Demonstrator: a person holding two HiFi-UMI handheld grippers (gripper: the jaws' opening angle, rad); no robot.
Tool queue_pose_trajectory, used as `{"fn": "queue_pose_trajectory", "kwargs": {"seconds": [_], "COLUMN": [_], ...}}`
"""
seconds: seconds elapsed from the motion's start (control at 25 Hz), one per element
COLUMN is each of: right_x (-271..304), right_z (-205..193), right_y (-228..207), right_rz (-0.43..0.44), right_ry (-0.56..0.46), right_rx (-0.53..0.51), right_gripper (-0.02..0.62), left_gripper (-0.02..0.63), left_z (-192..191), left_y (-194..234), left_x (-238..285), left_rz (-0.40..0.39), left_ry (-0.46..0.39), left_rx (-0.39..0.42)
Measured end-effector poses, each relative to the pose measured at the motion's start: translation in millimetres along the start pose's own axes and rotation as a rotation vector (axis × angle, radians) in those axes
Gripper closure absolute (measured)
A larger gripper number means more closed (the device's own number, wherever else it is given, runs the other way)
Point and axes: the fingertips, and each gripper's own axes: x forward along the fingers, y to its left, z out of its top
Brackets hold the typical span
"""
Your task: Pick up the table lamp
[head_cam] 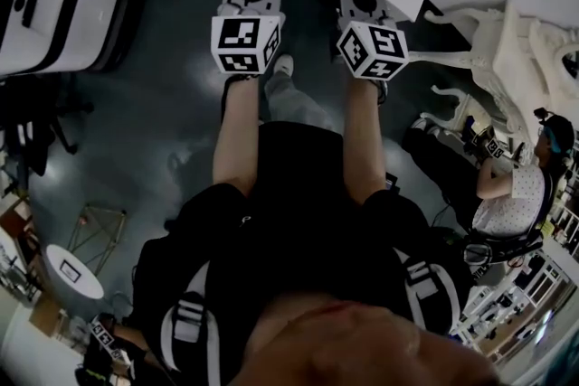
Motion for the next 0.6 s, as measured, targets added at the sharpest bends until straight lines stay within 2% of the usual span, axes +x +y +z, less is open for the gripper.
{"fn": "queue_pose_trajectory", "kwargs": {"seconds": [0.24,0.6], "right_x": [25,56], "right_z": [13,20], "right_y": [-35,-66], "right_rz": [-0.006,0.031], "right_ry": [-0.017,-0.031], "right_rx": [-0.004,0.013], "right_gripper": [0.578,0.577], "left_gripper": [0.597,0.597], "left_z": [10,11], "left_y": [1,1], "left_x": [41,83], "left_rz": [0.022,0.058], "left_ry": [-0.037,-0.016], "left_rx": [0.016,0.054]}}
